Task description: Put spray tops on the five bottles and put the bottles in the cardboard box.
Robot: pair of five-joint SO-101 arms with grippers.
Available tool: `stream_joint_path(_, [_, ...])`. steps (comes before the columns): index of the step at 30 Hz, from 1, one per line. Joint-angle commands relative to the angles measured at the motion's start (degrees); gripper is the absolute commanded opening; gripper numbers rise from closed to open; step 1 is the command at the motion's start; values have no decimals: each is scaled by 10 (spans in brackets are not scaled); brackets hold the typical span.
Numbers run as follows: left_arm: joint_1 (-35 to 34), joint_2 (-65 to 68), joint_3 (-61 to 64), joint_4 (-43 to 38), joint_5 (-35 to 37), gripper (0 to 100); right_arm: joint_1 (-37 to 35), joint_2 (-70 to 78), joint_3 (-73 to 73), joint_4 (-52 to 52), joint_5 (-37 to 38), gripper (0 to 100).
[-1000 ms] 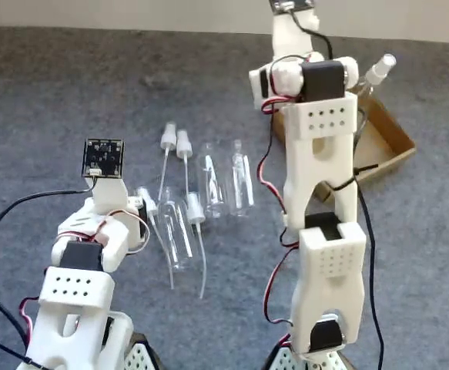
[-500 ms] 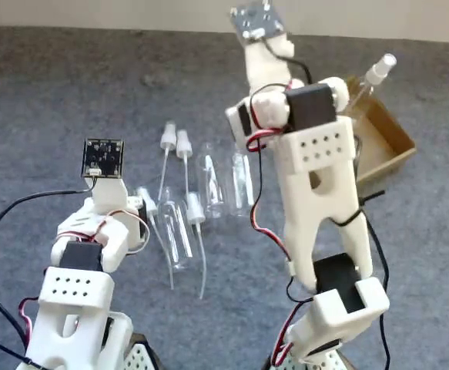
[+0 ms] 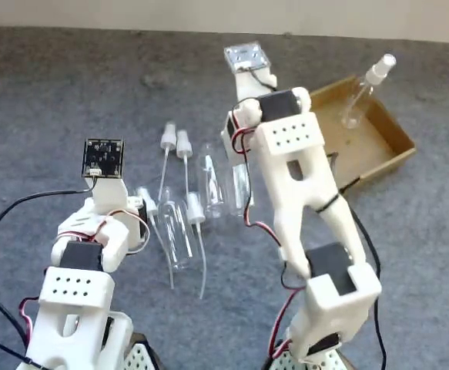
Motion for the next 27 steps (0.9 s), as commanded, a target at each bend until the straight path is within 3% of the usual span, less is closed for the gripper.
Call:
stream_joint_path(1, [-7,-2,-33,3,-1,8,-7,29,-45,-13,-32,256])
stream_joint_path(27, [-7,-2,-33,2,-4,8,-4,376,-306,-10,-43,256])
